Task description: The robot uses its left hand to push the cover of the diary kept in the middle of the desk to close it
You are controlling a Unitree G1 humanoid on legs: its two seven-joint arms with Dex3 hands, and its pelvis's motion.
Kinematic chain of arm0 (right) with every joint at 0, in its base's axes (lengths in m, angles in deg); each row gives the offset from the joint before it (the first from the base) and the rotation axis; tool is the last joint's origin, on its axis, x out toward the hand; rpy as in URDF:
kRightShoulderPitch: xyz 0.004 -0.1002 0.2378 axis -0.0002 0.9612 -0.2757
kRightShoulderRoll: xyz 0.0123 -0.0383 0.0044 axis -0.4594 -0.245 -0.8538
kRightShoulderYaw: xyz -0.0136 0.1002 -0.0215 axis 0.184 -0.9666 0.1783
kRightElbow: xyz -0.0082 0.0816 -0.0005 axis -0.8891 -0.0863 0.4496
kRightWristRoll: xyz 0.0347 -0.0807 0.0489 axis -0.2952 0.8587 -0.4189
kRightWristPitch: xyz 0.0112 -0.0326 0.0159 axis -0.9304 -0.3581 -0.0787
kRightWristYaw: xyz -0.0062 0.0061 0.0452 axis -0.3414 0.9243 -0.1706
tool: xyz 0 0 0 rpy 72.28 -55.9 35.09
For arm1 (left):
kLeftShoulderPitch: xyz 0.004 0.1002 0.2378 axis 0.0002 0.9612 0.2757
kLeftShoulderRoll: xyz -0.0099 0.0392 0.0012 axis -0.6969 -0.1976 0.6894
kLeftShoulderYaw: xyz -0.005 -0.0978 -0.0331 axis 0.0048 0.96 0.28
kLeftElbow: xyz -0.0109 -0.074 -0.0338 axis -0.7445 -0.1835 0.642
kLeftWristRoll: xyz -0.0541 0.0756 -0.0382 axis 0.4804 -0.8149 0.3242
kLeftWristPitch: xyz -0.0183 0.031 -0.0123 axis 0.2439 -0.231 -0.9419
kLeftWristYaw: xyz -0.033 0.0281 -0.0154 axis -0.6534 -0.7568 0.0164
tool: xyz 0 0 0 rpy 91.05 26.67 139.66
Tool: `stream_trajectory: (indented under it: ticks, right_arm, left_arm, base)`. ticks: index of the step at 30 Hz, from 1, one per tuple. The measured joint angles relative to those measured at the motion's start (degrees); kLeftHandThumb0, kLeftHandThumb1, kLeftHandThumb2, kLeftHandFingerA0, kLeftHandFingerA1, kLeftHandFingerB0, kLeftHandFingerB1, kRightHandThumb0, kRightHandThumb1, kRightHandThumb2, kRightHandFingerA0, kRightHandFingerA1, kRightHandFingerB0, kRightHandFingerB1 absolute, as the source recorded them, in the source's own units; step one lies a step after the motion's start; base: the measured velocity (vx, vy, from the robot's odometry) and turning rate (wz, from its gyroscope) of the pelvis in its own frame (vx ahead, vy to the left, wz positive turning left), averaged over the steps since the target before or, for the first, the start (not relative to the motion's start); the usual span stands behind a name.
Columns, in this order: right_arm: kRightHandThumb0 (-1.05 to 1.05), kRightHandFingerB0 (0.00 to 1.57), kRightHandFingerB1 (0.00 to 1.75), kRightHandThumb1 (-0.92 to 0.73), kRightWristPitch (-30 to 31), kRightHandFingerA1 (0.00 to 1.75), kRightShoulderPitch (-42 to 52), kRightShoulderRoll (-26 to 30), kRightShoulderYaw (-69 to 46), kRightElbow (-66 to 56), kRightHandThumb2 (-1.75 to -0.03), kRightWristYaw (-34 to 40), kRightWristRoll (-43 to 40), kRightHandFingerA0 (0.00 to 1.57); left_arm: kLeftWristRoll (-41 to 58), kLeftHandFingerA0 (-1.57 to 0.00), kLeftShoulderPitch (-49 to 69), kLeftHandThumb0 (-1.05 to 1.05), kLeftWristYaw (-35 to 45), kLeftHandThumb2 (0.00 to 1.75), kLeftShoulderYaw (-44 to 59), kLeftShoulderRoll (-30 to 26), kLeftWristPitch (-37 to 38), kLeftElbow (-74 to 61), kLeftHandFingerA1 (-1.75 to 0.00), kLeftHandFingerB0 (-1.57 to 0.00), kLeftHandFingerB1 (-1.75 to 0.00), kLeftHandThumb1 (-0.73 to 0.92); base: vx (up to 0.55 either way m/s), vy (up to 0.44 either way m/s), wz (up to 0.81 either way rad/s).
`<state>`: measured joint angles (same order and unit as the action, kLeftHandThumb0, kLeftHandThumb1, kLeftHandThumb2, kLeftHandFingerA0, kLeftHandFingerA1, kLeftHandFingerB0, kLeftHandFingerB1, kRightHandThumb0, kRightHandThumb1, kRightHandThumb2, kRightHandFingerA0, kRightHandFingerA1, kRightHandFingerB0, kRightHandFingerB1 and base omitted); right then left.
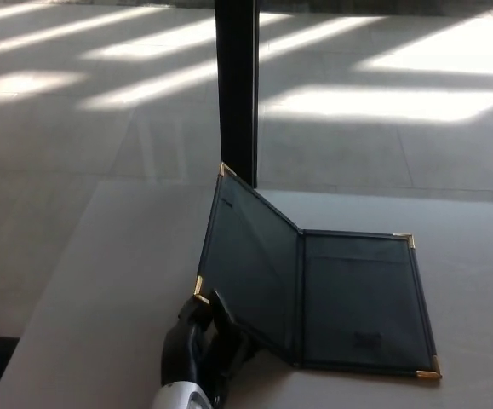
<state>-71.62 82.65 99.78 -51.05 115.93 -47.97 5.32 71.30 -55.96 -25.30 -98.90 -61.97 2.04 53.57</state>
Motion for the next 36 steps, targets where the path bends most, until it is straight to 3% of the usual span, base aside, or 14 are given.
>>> stream_trajectory:
  ticks: [2, 9, 10, 12, 21, 22, 25, 26, 28, 30, 31, 34, 35, 36]
  right_arm:
    - [-0.9, 0.67, 0.59, -0.91, 0.0, 0.76, 0.1, 0.0, 0.2, -0.1, -0.68, 0.1, 0.0, 0.63]
    - [-0.92, 0.75, 0.6, -0.91, 0.1, 0.76, 0.2, 0.0, 0.8, -0.1, -0.67, 0.1, 0.1, 0.8]
    - [-0.83, 0.69, 0.67, -0.71, 0.1, 0.8, 0.1, 0.0, 0.9, -0.2, -1.22, 0.1, 0.1, 0.78]
    - [-0.9, 0.65, 0.64, -0.92, 0.1, 0.79, -0.1, 0.0, 0.9, -0.2, -0.72, 0.2, 0.1, 0.69]
    - [-0.91, 0.72, 0.61, -0.9, 0.1, 0.77, 0.0, 0.0, 1.0, -0.3, -0.68, 0.4, 0.2, 0.73]
    - [-0.91, 0.71, 0.6, -0.92, 0.1, 0.76, 0.0, 0.0, 1.0, -0.3, -0.68, 0.4, 0.2, 0.67]
    - [-0.9, 0.69, 0.6, -0.92, 0.1, 0.77, -0.1, 0.0, 1.0, -0.3, -0.69, 0.7, 0.2, 0.68]
    - [-0.91, 0.68, 0.61, -0.92, 0.1, 0.77, -0.1, 0.0, 1.1, -0.3, -0.71, 0.7, 0.2, 0.77]
    - [-0.93, 0.72, 0.63, -0.92, 0.1, 0.76, 0.0, 0.0, 1.3, -0.3, -0.69, 0.7, 0.3, 0.78]
    - [-0.91, 0.61, 0.62, -0.92, 0.1, 0.78, 0.0, 0.0, 1.6, -0.3, -0.72, 0.7, 0.5, 0.7]
    - [-0.91, 0.66, 0.59, -0.92, 0.1, 0.76, 0.1, 0.0, 1.8, -0.3, -0.69, 0.7, 0.5, 0.73]
    - [-0.91, 0.6, 0.61, -0.92, 0.1, 0.77, 0.4, 0.0, 2.2, -0.3, -0.73, 0.6, 0.8, 0.65]
    - [-0.92, 0.61, 0.6, -0.92, 0.1, 0.75, 0.5, 0.0, 2.3, -0.3, -0.73, 0.5, 0.8, 0.66]
    - [-0.92, 0.61, 0.6, -0.92, 0.1, 0.75, 0.6, 0.0, 2.5, -0.3, -0.73, 0.5, 0.8, 0.66]
  left_arm:
    - [1.1, -0.29, 0.6, -0.92, -0.3, 0.77, -2.4, -0.3, 0.0, -1.1, -0.62, -0.17, -0.49, 0.92]
    - [1.6, -0.39, 1.9, -0.97, -2.1, 0.83, -10.7, -0.8, 0.2, -5.0, -0.54, -0.3, -0.49, 0.92]
    - [1.5, -0.39, 1.4, -0.96, -2.1, 0.82, -12.2, -0.9, 0.1, -5.2, -0.57, -0.3, -0.5, 0.92]
    - [0.9, -0.38, 0.1, -0.95, -2.0, 0.81, -15.2, -1.1, 0.1, -5.2, -0.54, -0.31, -0.44, 0.92]
    - [-4.9, -0.26, -7.1, -0.9, -1.8, 0.8, -31.1, -0.8, 0.2, -5.7, -0.69, -0.23, -0.55, 0.92]
    - [-5.6, -0.29, -7.6, -0.87, -1.8, 1.24, -32.2, -0.7, 0.2, -5.7, -0.69, -0.24, -0.59, 0.83]
    - [-8.0, -0.32, -9.8, -0.88, -1.4, 1.24, -35.9, -0.4, 0.3, -5.2, -0.7, -0.22, -0.59, 0.81]
    - [-8.7, -0.66, -10.4, -0.92, -1.3, 0.79, -36.8, -0.4, 0.3, -5.0, -0.99, -0.2, -0.61, 0.92]
    - [-10.3, -0.53, -11.7, -0.9, -0.9, 0.79, -38.7, -0.5, 0.6, -4.2, -0.88, -0.2, -0.62, 0.92]
    - [-11.9, -1.1, -12.9, -0.92, -0.5, 0.81, -40.2, -0.8, 0.9, -3.3, -1.25, -0.14, -0.59, 0.92]
    - [-12.6, -0.68, -13.3, -0.85, -0.2, 1.18, -40.7, -1.0, 1.0, -3.0, -0.83, -0.17, -0.6, 0.8]
    - [-14.8, -0.8, -14.5, -0.89, 0.7, 0.82, -41.7, -2.8, 1.7, -2.8, -0.88, -0.17, -0.58, 0.92]
    - [-15.4, -0.29, -14.7, -0.9, 0.9, 0.82, -41.8, -3.3, 1.9, -2.8, -0.7, -0.2, -0.59, 0.92]
    - [-16.1, -0.29, -15.0, -0.9, 1.2, 0.82, -41.9, -3.8, 2.2, -2.9, -0.7, -0.2, -0.59, 0.92]
  base:
    - [0.0, 0.0, 0.0]
    - [0.0, 0.0, 0.0]
    - [0.0, 0.0, 0.0]
    - [0.0, 0.0, 0.0]
    - [0.0, 0.0, 0.0]
    - [0.0, 0.0, 0.0]
    - [0.0, 0.0, 0.0]
    - [0.0, 0.0, 0.0]
    - [0.0, 0.0, 0.0]
    - [0.0, 0.0, 0.0]
    - [0.0, 0.0, 0.0]
    - [0.0, 0.0, 0.0]
    - [0.0, 0.0, 0.0]
    - [0.0, 0.0, 0.0]
